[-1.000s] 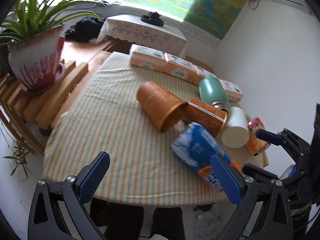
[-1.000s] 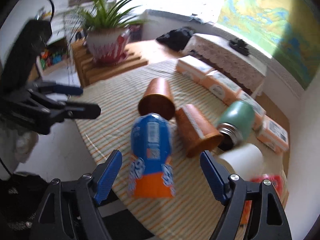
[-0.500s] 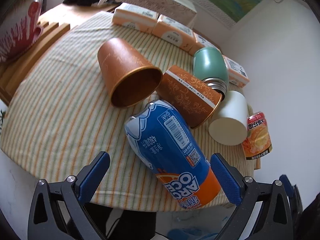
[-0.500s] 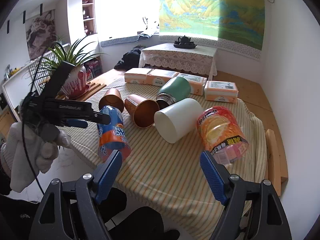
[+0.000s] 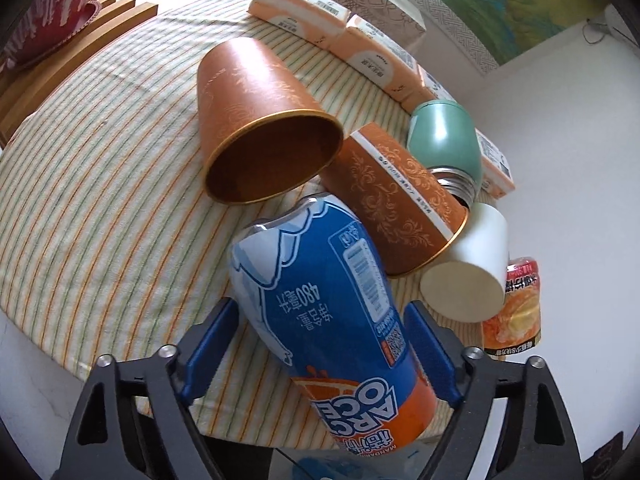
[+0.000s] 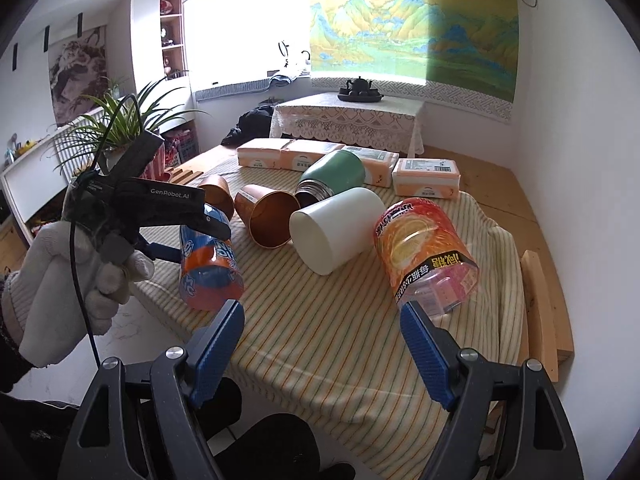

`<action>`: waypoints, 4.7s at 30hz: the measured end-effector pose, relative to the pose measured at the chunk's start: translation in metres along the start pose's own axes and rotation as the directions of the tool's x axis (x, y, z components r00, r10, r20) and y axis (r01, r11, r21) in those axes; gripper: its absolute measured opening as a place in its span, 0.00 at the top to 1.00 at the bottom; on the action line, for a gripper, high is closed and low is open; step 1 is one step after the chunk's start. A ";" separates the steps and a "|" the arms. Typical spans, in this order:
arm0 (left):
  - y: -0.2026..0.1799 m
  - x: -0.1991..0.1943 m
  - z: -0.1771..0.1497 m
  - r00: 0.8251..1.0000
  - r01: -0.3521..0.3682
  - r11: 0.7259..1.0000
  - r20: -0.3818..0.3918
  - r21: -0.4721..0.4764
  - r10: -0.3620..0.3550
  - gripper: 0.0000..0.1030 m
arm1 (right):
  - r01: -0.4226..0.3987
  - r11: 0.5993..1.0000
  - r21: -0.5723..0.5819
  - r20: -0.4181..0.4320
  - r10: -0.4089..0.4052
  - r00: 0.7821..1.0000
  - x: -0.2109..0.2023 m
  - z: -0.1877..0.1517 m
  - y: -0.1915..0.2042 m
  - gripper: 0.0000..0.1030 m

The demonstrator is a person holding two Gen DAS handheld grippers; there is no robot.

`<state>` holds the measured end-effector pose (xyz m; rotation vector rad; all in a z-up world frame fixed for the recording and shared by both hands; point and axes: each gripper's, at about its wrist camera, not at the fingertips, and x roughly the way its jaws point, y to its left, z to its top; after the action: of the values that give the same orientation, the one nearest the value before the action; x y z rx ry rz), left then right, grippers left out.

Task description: Flip cup upside down

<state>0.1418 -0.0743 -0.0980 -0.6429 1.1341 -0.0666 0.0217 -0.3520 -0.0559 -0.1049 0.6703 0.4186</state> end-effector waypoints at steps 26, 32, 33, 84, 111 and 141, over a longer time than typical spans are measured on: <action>-0.011 -0.037 -0.020 0.987 -0.046 0.966 0.159 0.253 0.005 0.29 | -0.044 0.993 0.105 0.000 0.045 0.999 0.017 -0.011 -0.001 0.25; -0.018 -0.052 -0.020 0.975 -0.013 0.946 0.215 0.324 -0.061 0.31 | -0.053 0.989 0.138 0.014 0.051 0.999 0.022 -0.005 -0.001 0.25; -0.020 -0.054 -0.023 0.968 -0.025 0.939 0.244 0.342 -0.064 0.32 | -0.049 0.989 0.139 0.017 0.047 0.999 0.023 -0.004 -0.001 0.25; 0.008 -0.040 -0.090 0.834 -0.248 0.677 0.508 0.693 -0.216 0.21 | -0.302 0.929 0.213 -0.068 0.323 0.944 0.095 0.103 0.082 0.72; 0.039 -0.098 -0.106 0.843 -0.230 0.740 0.510 0.632 -0.173 0.09 | 0.008 0.986 0.166 0.198 -0.042 0.979 0.000 0.030 0.095 0.41; 0.053 -0.173 -0.119 0.761 -0.303 0.834 0.644 0.461 -0.080 0.02 | 0.208 0.951 0.228 0.291 -0.270 0.918 -0.032 -0.030 0.134 0.20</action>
<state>-0.0511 -0.0206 -0.0146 -0.0446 0.4274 -0.0504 -0.0730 -0.2481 -0.0542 0.0644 0.3675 0.1252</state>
